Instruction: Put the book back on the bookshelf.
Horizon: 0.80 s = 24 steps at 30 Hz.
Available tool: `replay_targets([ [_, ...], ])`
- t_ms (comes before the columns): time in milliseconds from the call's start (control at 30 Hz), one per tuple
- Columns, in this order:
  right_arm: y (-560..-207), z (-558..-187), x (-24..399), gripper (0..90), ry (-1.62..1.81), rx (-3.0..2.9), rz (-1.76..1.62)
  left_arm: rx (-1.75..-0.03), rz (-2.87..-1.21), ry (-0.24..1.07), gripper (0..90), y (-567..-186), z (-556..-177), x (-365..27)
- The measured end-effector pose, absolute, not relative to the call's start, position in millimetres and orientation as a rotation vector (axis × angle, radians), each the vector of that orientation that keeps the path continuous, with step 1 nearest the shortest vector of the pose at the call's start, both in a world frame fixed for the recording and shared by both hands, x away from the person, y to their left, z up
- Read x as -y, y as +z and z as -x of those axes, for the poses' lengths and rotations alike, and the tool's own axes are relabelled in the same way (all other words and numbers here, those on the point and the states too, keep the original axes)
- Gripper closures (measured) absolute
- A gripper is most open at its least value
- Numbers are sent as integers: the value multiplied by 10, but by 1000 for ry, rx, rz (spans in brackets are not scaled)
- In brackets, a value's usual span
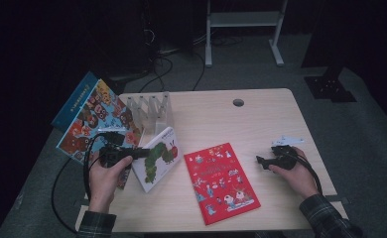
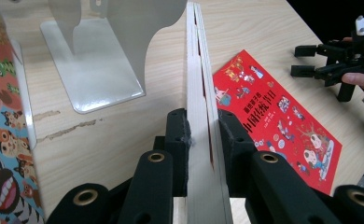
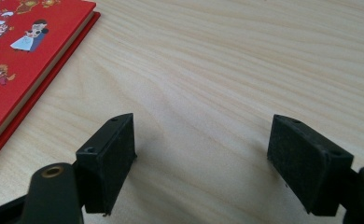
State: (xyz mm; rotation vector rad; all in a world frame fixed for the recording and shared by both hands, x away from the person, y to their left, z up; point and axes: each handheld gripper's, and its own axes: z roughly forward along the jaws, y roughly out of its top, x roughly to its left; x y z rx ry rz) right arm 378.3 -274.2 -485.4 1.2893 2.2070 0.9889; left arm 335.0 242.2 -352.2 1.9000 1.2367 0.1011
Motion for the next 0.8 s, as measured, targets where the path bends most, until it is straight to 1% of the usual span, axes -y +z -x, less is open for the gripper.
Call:
replay_targets([
  [367,-4856,-3784,2741,217,990,-2205,-1289,-1243,-1889,89,756,-3498,-3221,-2570],
  [567,-4857,-3785,2741,217,991,-2203,-1289,-1270,-1868,113,756,-3496,-3197,-2650],
  [800,-4858,-3786,2740,217,992,-2202,-1289,-1327,-1824,171,756,-3529,-3275,-2692],
])
